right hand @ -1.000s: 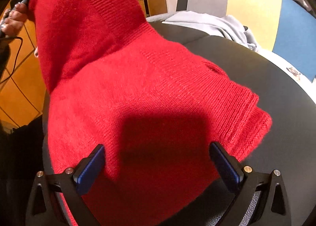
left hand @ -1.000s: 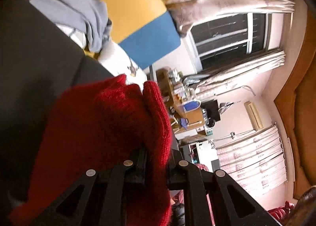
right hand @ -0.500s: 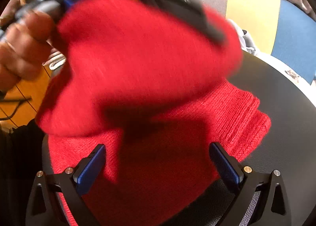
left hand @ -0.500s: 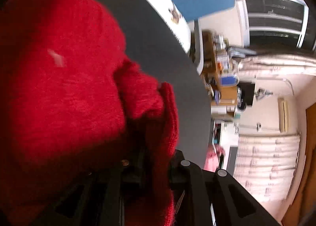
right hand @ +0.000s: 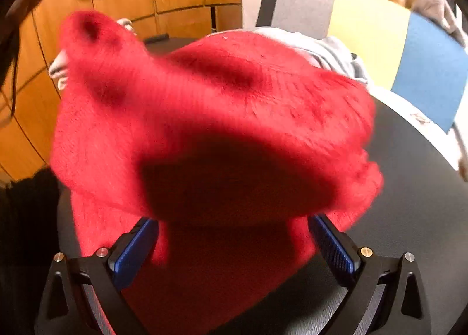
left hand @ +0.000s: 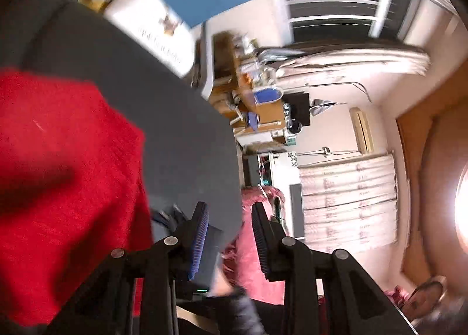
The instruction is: Fold clothes
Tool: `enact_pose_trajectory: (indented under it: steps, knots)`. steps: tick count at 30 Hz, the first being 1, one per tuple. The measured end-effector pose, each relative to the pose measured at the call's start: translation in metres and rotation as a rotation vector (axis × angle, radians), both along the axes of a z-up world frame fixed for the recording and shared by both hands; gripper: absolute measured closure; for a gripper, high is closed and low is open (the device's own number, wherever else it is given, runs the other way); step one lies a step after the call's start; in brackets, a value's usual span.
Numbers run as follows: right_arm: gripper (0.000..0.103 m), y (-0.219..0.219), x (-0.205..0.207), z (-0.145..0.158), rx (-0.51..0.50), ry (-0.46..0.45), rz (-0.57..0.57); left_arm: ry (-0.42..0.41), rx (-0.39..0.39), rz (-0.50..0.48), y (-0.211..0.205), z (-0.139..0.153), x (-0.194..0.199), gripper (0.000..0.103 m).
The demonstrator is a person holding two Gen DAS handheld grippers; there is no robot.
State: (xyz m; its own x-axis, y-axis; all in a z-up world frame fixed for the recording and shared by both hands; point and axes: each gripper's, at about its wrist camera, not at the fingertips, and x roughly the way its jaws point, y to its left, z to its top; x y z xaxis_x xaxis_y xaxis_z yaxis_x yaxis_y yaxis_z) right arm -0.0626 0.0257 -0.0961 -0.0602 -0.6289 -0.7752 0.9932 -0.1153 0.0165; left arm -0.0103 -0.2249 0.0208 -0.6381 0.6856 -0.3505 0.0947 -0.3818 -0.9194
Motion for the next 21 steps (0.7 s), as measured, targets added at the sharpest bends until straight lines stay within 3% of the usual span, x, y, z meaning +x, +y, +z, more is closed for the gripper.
enact_pose_trajectory:
  steps: [2, 5, 9, 12, 15, 18, 20, 21]
  knots:
    - [0.000, 0.016, 0.005, 0.005, 0.029, -0.015, -0.021, 0.021, -0.095, 0.055, -0.026, 0.001, 0.021, 0.073]
    - [0.000, 0.049, 0.016, 0.018, 0.046, -0.056, -0.034, -0.026, -0.236, 0.147, -0.060, -0.021, 0.059, 0.072]
    - [0.000, 0.077, 0.030, 0.040, 0.018, -0.201, 0.012, -0.073, -0.396, 0.228, -0.079, -0.058, 0.108, 0.072]
    - [0.000, 0.075, 0.043, 0.046, -0.031, -0.313, 0.088, -0.046, -0.405, 0.203, -0.069, -0.082, 0.128, 0.072]
    - [0.000, 0.054, 0.054, 0.048, -0.066, -0.350, 0.136, -0.002, -0.393, 0.162, -0.052, -0.095, 0.129, 0.072]
    - [0.000, 0.023, 0.047, 0.026, -0.062, -0.526, 0.162, 0.048, -0.424, 0.119, -0.034, -0.097, 0.121, 0.072]
    - [0.000, 0.000, 0.041, 0.004, 0.009, -0.715, 0.150, 0.078, -0.491, 0.080, -0.017, -0.096, 0.112, 0.072]
    - [0.000, -0.003, 0.047, 0.000, 0.034, -0.768, 0.175, 0.074, -0.530, 0.049, -0.010, -0.100, 0.109, 0.072]
